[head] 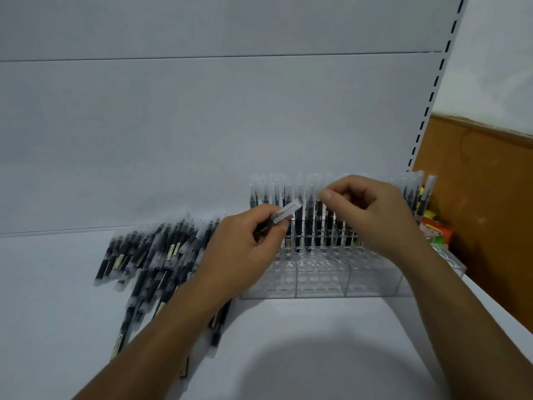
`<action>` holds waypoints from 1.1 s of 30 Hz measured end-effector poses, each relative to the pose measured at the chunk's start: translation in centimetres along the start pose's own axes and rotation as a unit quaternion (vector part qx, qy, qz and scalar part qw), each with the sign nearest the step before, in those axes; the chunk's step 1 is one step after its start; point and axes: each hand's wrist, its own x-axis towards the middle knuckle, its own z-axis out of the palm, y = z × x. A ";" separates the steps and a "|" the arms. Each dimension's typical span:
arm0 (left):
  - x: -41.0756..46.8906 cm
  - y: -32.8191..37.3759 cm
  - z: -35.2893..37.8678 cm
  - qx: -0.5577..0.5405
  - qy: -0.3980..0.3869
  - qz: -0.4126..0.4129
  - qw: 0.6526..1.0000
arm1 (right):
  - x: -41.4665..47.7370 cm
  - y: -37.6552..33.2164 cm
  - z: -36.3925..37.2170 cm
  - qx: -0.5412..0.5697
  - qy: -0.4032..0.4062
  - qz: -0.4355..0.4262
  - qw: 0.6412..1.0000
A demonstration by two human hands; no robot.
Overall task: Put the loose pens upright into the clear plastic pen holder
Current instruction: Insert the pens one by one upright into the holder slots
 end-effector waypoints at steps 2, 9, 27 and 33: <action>0.5 0.3 0.1 0.009 -0.020 -0.003 1.000 | -0.4 -0.8 0.0 0.127 -0.074 -0.024 0.989; 1.7 2.0 1.5 -0.015 -0.067 -0.007 0.998 | -0.3 -0.6 1.0 0.274 -0.100 -0.001 0.957; -2.2 0.4 1.0 0.257 -0.161 0.002 0.953 | 0.6 0.8 -0.8 0.055 0.169 -0.047 0.983; -2.3 -0.3 1.3 0.270 -0.154 0.014 0.950 | 0.6 1.2 0.4 -0.005 0.135 -0.055 0.989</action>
